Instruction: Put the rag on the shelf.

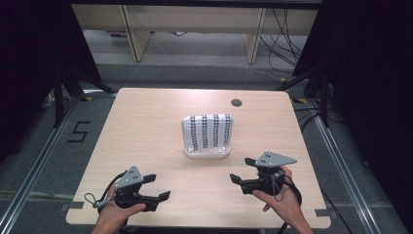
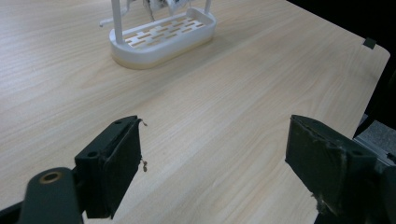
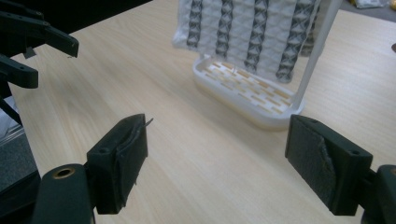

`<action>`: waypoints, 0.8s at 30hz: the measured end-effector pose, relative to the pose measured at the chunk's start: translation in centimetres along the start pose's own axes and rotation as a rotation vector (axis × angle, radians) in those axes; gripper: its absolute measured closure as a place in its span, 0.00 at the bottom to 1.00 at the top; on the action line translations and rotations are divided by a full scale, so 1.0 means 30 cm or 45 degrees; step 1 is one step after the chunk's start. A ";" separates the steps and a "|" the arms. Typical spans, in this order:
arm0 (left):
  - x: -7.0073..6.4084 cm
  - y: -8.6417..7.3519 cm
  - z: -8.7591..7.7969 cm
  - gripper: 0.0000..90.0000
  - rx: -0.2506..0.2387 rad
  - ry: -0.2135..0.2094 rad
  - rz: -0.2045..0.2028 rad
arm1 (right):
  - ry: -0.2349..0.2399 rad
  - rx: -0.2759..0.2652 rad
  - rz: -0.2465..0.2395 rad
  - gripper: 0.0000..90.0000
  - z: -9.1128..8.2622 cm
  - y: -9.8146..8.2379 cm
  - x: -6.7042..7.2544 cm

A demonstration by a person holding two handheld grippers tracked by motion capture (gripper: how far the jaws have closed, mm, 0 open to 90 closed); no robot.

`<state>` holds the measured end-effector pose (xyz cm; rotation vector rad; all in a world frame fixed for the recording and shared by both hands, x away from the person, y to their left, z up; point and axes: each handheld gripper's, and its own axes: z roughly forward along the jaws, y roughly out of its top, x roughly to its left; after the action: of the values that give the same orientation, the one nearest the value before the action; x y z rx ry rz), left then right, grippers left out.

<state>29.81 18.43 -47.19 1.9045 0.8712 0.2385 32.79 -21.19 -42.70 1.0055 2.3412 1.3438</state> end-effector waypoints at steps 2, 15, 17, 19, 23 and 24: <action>-0.003 -0.006 -0.005 0.20 -0.003 0.010 0.004 | 0.007 -0.001 -0.012 0.25 0.004 -0.015 -0.002; -0.048 -0.068 0.002 0.19 0.052 0.045 0.119 | 0.021 0.074 -0.029 0.21 0.027 -0.133 0.026; -0.046 -0.071 0.000 0.19 0.074 0.054 0.144 | 0.015 0.088 -0.030 0.20 0.028 -0.145 0.033; -0.052 -0.077 -0.001 0.19 0.067 0.049 0.136 | 0.007 0.107 -0.049 0.19 0.030 -0.158 0.035; -0.037 -0.092 -0.011 0.19 0.078 0.075 0.123 | 0.028 0.162 -0.039 0.20 0.032 -0.186 0.048; -0.033 -0.096 -0.013 0.19 0.083 0.082 0.121 | 0.028 0.169 -0.036 0.20 0.031 -0.193 0.053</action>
<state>27.54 18.77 -49.25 2.0110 0.8410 0.3338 29.59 -21.42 -47.87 0.9948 2.4794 1.2087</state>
